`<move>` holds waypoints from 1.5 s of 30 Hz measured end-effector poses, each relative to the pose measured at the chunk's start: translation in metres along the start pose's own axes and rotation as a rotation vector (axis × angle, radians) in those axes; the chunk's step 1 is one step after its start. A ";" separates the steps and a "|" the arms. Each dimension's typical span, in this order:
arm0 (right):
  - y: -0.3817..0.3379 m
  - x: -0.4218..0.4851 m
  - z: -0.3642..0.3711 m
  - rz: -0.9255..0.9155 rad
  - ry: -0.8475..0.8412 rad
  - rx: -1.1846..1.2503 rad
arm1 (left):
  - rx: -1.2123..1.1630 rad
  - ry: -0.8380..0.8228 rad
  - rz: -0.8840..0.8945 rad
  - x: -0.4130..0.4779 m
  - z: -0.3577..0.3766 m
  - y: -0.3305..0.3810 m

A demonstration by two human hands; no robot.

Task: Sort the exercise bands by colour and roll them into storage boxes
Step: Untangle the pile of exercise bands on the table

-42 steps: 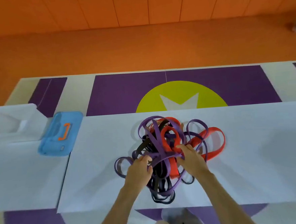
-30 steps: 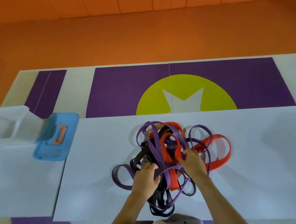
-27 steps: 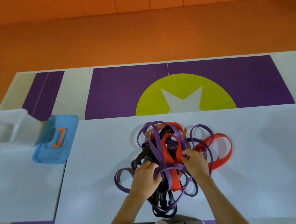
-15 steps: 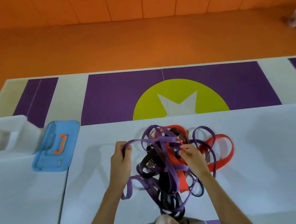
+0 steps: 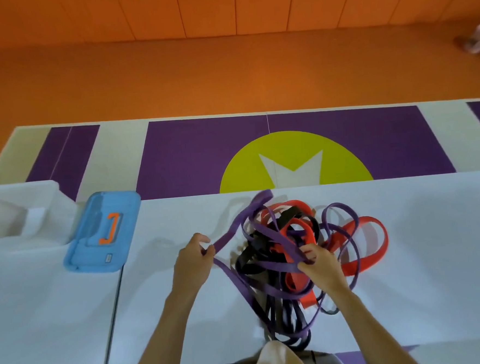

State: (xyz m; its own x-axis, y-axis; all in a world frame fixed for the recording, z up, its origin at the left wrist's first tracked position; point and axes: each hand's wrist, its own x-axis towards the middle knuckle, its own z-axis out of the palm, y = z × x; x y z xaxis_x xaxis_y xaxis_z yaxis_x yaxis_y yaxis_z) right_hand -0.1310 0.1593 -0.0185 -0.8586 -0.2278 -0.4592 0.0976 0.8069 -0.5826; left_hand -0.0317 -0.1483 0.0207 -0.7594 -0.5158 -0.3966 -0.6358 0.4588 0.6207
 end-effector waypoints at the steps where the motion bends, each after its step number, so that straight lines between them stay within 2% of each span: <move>1: 0.001 -0.002 -0.004 0.011 0.019 0.025 | 0.018 -0.023 0.008 0.000 0.006 -0.002; 5: 0.005 -0.007 -0.010 0.009 0.040 0.091 | -0.058 -0.266 0.044 -0.004 0.031 0.008; 9: 0.008 -0.014 -0.004 -0.051 0.001 0.121 | -0.015 -0.459 0.110 -0.010 0.075 0.027; 13: 0.012 -0.025 0.001 -0.168 -0.114 0.199 | -0.232 -0.531 -0.050 -0.018 0.108 0.058; 16: 0.009 -0.033 0.001 -0.216 -0.192 0.213 | -0.355 -0.446 -0.086 -0.019 0.123 0.061; 19: 0.012 -0.032 0.004 -0.246 -0.199 0.210 | -0.447 -0.344 -0.116 -0.022 0.130 0.050; 22: 0.016 -0.026 0.006 -0.138 -0.121 0.223 | -0.621 -0.238 -0.302 -0.024 0.118 0.038; 25: 0.018 -0.022 0.003 -0.021 -0.067 0.130 | -0.592 -0.155 -0.417 -0.022 0.095 0.020; 30: 0.028 -0.011 0.001 0.041 0.068 0.102 | -0.748 -0.047 -0.409 -0.018 0.054 -0.006; 36: 0.039 -0.005 -0.008 0.126 0.269 0.038 | -1.122 -0.004 -0.416 -0.010 0.019 -0.015; 39: 0.037 -0.008 -0.005 0.127 0.311 -0.075 | -1.135 0.018 -0.350 -0.011 0.007 -0.009; 41: 0.029 -0.007 0.000 0.022 0.283 -0.187 | -1.060 0.041 -0.309 -0.013 0.002 -0.006; 43: 0.021 -0.002 0.008 -0.136 0.124 -0.318 | -0.972 0.063 -0.259 -0.014 -0.002 -0.006; 45: 0.020 0.003 0.024 -0.157 -0.057 -0.464 | -0.902 0.094 -0.217 -0.017 -0.007 -0.005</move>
State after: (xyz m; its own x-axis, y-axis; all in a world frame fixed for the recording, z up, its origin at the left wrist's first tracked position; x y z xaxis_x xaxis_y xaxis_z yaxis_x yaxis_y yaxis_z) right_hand -0.1197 0.1618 -0.0473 -0.8150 -0.3846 -0.4334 -0.2761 0.9154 -0.2930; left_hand -0.0149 -0.1472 0.0294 -0.5974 -0.5987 -0.5336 -0.3850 -0.3696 0.8457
